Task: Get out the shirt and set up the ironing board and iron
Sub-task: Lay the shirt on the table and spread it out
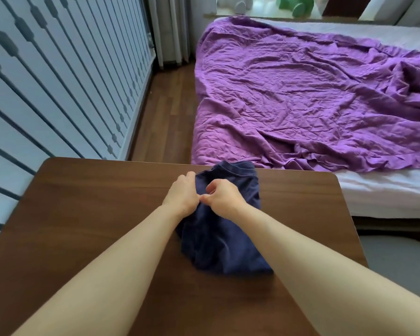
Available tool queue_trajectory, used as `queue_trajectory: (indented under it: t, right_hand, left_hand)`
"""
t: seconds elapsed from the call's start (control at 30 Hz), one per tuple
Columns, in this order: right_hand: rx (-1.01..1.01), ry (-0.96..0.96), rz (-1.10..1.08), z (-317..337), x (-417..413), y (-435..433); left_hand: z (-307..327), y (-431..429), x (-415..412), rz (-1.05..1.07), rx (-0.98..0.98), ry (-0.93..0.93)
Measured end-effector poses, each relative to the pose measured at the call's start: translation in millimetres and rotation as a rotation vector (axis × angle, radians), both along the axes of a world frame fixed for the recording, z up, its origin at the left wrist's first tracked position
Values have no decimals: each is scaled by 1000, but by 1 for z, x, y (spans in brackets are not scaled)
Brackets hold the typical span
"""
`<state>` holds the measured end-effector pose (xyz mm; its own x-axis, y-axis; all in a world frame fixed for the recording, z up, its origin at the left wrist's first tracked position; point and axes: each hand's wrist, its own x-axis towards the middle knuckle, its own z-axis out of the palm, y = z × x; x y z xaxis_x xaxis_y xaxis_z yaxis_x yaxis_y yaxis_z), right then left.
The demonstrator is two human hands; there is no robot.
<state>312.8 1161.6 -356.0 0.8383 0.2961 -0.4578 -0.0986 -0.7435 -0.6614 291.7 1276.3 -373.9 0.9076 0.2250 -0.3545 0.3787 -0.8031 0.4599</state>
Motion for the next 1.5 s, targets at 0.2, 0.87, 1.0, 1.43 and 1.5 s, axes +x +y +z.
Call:
queue_trajectory:
  t: [0.2,0.87,1.0,1.43,1.5]
  right_hand:
    - [79,155,1,-9,-7,0]
    - [-301,-116,24,-17,-24,6]
    - [-107,-116,-125,-4,-16,-9]
    - [-254,-150,-701,33,16,-221]
    - [-277,-137,-687,27,11,-229]
  left_hand:
    - [12,3,-5,332,-595,-130]
    - [12,-6,-26,88,-263,-290]
    - [29,-10,-26,96,-125,-480]
    - [29,-80,-5,-348,-23,-139]
    - [23,-85,-2,-393,15,-68]
